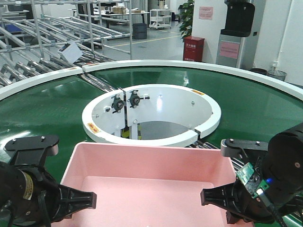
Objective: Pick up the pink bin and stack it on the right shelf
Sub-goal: 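Hold the pink bin with both grippers while the base turns away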
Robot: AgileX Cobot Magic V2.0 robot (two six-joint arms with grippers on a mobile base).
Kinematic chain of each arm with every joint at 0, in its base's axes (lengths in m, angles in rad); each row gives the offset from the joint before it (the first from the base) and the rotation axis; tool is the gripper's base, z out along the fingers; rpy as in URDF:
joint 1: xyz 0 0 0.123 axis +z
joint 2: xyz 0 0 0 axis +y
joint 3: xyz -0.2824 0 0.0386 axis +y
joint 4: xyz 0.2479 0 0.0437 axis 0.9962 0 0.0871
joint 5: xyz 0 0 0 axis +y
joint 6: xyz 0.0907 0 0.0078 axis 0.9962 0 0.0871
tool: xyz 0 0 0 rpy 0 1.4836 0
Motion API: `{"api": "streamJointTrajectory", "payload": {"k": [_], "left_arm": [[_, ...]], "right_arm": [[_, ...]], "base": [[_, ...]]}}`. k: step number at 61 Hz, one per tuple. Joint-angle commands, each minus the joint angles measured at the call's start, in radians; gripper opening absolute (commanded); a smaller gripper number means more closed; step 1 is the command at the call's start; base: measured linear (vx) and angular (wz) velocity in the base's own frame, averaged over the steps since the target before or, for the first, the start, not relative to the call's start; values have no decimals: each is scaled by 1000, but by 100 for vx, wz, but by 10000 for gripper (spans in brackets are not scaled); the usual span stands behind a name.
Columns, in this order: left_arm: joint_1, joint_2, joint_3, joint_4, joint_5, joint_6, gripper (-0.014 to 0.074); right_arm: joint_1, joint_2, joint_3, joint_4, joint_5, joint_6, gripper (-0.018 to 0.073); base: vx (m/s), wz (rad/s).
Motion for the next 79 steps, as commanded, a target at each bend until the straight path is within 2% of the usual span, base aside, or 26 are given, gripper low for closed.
{"api": "streamJointTrajectory", "payload": {"k": [1, 33, 79], "left_arm": [[7, -44, -24, 92, 5, -10, 165], [7, -44, -24, 92, 5, -10, 165], [7, -44, -24, 92, 5, -10, 165]], "right_arm": [[-17, -40, -21, -137, 19, -7, -9], [-18, -40, -21, -138, 19, -7, -9], [-18, -40, -21, -137, 19, -7, -9]], "base": [[-5, -14], [-12, -26], [-13, -51]]}}
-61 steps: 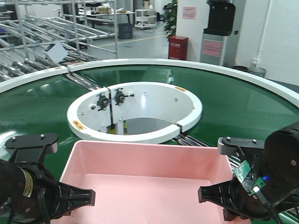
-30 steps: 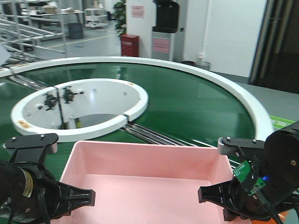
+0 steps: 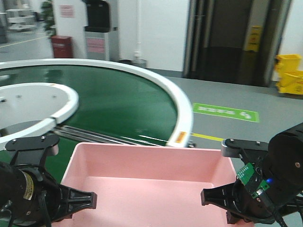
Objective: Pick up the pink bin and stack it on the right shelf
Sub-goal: 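Hold the pink bin with both grippers while the base turns away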
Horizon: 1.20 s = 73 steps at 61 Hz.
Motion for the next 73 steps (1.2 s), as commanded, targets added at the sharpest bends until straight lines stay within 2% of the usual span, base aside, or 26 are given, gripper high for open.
{"api": "streamJointTrajectory", "payload": {"k": [1, 73], "left_arm": [[7, -44, -24, 91, 5, -8, 165], [7, -44, -24, 91, 5, -8, 165]], "right_arm": [[-18, -40, -21, -137, 19, -7, -9], [-18, -40, -21, -137, 20, -7, -9]], "base": [[-10, -62], [-4, -63]]}}
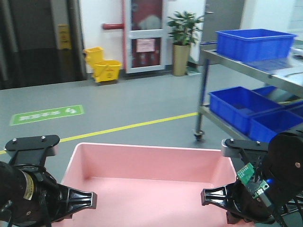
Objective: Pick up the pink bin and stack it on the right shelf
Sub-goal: 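Hold the pink bin with both grippers while the base turns away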
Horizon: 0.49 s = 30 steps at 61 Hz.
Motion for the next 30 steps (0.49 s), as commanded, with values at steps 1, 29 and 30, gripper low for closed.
{"api": "streamJointTrajectory", "payload": {"k": [1, 29, 30], "left_arm": [[7, -44, -24, 91, 5, -7, 165], [7, -44, -24, 91, 5, -7, 165], [7, -44, -24, 91, 5, -7, 165]], "right_arm": [[-18, -40, -21, -137, 20, -7, -9], [-18, -41, -21, -137, 20, -7, -9], [-18, -42, -21, -137, 20, -7, -9]], "base": [[3, -56], [7, -33], [12, -15]]}}
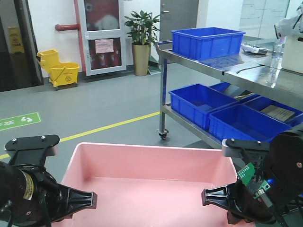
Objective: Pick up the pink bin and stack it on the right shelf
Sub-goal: 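Hold the pink bin with both grippers while the base turns away, then carry the bin with both grippers toward the metal shelf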
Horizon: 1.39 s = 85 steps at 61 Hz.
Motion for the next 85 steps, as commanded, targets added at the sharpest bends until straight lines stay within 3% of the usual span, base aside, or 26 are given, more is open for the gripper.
{"api": "streamJointTrajectory", "payload": {"k": [1, 85], "left_arm": [[8, -44, -24, 91, 6, -7, 165], [8, -44, -24, 91, 6, -7, 165]], "right_arm": [[-18, -36, -22, -137, 15, -7, -9], [-17, -40, -22, -135, 26, -7, -9]], "base": [[12, -15], [32, 5]]}}
